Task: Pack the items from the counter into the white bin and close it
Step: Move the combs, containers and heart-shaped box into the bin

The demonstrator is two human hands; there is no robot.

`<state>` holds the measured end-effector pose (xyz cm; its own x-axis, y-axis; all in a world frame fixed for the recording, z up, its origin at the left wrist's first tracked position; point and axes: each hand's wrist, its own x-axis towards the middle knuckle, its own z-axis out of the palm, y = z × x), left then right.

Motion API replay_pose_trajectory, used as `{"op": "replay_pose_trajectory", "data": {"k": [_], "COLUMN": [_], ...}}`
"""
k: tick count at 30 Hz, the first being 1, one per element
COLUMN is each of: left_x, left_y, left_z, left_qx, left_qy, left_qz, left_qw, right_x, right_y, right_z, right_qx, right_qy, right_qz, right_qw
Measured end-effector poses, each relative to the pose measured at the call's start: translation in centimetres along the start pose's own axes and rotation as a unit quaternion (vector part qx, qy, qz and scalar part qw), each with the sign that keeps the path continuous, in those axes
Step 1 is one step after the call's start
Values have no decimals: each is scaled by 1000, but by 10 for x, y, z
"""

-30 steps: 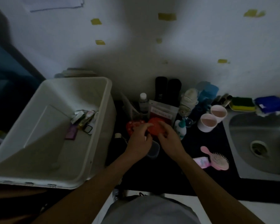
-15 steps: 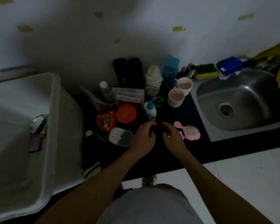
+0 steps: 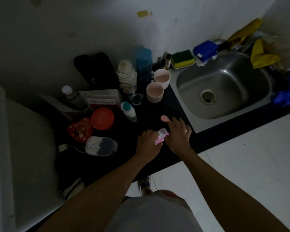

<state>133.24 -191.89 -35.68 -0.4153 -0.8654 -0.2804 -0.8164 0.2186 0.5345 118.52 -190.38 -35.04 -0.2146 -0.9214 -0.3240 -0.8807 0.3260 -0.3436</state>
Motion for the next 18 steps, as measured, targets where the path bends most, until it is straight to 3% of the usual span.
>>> {"op": "replay_pose_trajectory", "data": {"k": [9, 15, 18], "left_x": [17, 15, 11], "left_y": [8, 5, 3], "left_z": [13, 10, 6], "left_qx": [121, -3, -99], "left_qy": [5, -27, -22], "left_qz": [-34, -74, -100], "left_qw": [992, 997, 990], "right_x": [-1, -11, -19], "right_y": [14, 0, -9], "right_z": [9, 3, 2], "right_qx": [-50, 95, 167], "right_qy": [23, 34, 56], "right_qz": [40, 87, 70], "right_qw": [998, 991, 982]}}
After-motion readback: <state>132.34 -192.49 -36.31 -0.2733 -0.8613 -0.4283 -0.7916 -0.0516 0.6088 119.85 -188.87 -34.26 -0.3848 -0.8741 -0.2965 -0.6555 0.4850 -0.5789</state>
